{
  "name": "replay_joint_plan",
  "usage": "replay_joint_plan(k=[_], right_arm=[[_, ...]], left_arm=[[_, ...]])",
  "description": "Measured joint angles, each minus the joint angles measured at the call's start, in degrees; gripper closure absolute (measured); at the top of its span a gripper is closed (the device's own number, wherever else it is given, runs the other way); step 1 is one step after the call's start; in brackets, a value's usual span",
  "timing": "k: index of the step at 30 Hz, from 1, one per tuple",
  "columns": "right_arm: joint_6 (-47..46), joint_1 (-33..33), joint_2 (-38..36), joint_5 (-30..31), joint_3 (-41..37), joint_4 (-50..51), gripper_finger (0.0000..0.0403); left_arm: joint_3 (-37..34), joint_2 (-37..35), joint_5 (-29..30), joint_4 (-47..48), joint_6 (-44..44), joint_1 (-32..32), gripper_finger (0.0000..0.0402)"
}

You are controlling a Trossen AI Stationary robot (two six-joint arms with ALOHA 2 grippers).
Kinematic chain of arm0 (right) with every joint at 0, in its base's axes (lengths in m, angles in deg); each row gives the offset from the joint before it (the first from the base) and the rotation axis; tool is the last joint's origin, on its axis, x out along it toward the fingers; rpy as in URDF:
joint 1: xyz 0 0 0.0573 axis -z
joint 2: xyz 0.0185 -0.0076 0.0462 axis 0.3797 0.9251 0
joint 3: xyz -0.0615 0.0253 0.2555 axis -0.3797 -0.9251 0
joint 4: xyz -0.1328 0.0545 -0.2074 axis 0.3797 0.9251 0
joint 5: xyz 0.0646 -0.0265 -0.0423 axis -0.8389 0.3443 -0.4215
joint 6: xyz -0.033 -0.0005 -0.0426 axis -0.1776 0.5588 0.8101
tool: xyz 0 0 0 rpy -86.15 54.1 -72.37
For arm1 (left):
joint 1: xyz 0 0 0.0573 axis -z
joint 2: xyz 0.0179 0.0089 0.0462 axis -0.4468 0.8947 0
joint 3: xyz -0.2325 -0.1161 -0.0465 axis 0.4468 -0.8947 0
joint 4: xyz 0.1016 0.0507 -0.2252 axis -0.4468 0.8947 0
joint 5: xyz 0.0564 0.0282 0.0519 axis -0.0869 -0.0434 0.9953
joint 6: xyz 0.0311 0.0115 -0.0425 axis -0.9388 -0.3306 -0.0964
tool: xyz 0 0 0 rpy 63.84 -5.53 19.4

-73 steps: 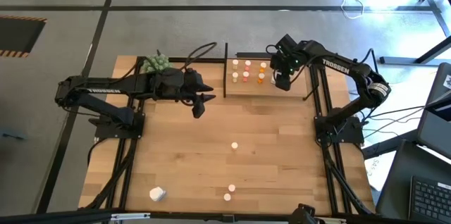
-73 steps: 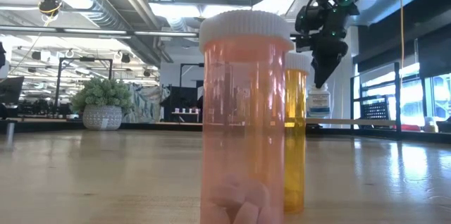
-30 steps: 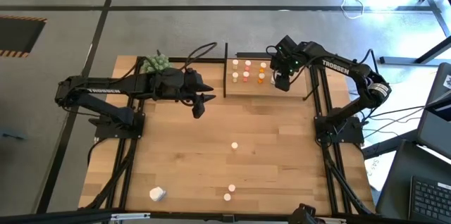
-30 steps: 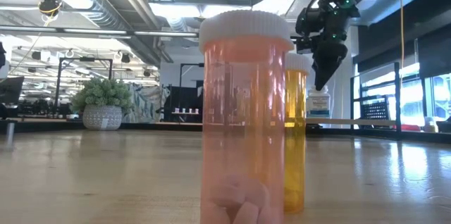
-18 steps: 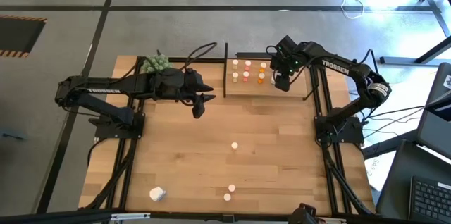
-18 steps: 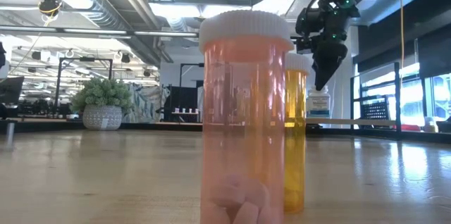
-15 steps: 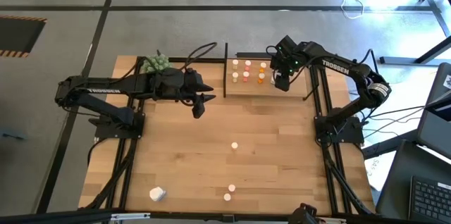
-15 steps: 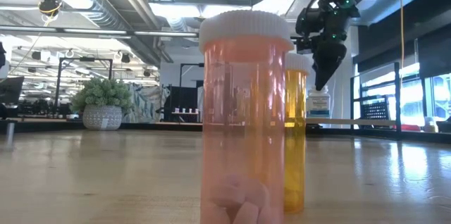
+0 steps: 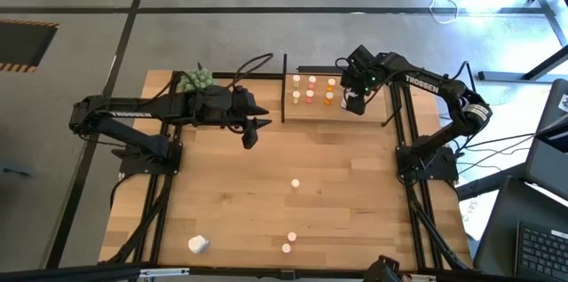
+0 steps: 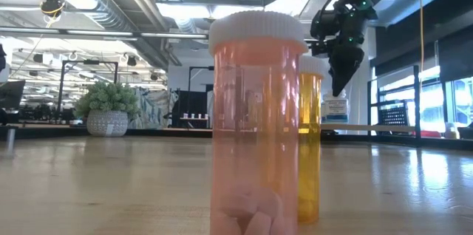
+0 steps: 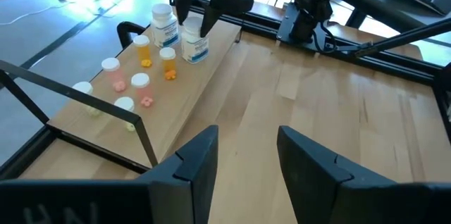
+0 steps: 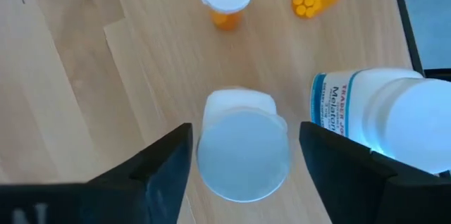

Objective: Pick and place medicine bottles onto shelf by color
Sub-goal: Put the right white pill bottle on the shelf aligned with the other white pill bottle

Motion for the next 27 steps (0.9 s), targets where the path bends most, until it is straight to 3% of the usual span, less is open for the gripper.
replay_joint_plan(k=[7,16,22,27], right_arm=[[-0.7,0.0,0.0,2.0,1.5,-0.1,0.013],[-1.6,0.0,-0.1,3.1,8.9,3.9,0.013],[-9.4,-1.2,-0.3,1.7,14.0,12.1,0.013],[-14.0,-5.5,-0.5,-1.2,12.2,14.3,0.013]], left_arm=[[0.0,0.0,0.0,0.0,0.0,0.0,0.026],[0.0,0.0,0.0,0.0,0.0,0.0,0.026],[0.0,0.0,0.0,0.0,0.0,0.0,0.026],[0.0,0.0,0.0,0.0,0.0,0.0,0.026]])
